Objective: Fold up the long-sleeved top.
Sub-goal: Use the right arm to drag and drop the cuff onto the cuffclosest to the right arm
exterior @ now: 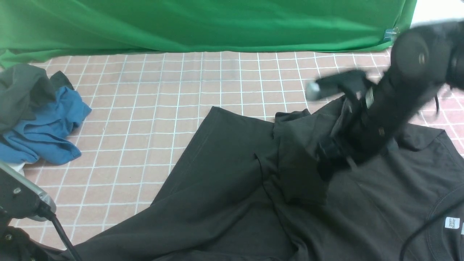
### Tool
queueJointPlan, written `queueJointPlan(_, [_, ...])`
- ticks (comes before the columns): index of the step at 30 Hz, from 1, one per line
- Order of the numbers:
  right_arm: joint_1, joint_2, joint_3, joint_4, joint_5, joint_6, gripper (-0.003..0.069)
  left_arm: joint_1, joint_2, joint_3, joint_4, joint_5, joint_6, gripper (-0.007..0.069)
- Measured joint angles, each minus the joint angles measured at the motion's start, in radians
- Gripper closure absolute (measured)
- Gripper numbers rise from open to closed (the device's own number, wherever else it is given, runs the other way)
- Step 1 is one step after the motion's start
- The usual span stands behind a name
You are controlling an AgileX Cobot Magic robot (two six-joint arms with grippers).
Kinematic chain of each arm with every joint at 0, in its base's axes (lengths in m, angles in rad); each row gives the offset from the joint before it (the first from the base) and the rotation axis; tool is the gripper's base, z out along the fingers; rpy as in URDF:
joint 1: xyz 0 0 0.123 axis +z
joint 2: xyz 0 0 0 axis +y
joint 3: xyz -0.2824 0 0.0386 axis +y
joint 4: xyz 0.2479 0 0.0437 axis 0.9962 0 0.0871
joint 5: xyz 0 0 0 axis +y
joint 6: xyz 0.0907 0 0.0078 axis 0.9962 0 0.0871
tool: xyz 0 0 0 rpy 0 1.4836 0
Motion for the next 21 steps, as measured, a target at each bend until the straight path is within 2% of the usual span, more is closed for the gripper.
queueJointPlan(3, [-0.003,-0.045,0.117,0.079,-0.085,0.003,0.0071,0.0,0.0,0.0,0.0,-0.002,0.0,0.0603])
queueJointPlan(12, [-0.004,-0.011,0.196,0.242,-0.313,-0.002,0.0071,0.0,0.0,0.0,0.0,-0.009,0.0,0.0603])
queueJointPlan(15, [-0.004,0.027,0.199,0.322,-0.382,-0.053,0.0103,0.0,0.0,0.0,0.0,-0.009,0.0,0.0603])
queueJointPlan(17, [-0.004,0.048,0.2,0.401,-0.407,-0.139,0.0209,0.0,0.0,0.0,0.0,-0.009,0.0,0.0603])
queueJointPlan(18, [-0.004,0.05,0.2,0.406,-0.409,-0.146,0.0223,0.0,0.0,0.0,0.0,-0.009,0.0,0.0603])
queueJointPlan(19, [-0.004,0.05,0.2,0.436,-0.413,-0.188,0.0328,0.0,0.0,0.0,-0.001,-0.009,0.0,0.0603])
queueJointPlan(21, [-0.004,0.047,0.2,0.441,-0.418,-0.234,0.0481,0.0,0.0,0.0,-0.001,-0.01,0.0,0.0603])
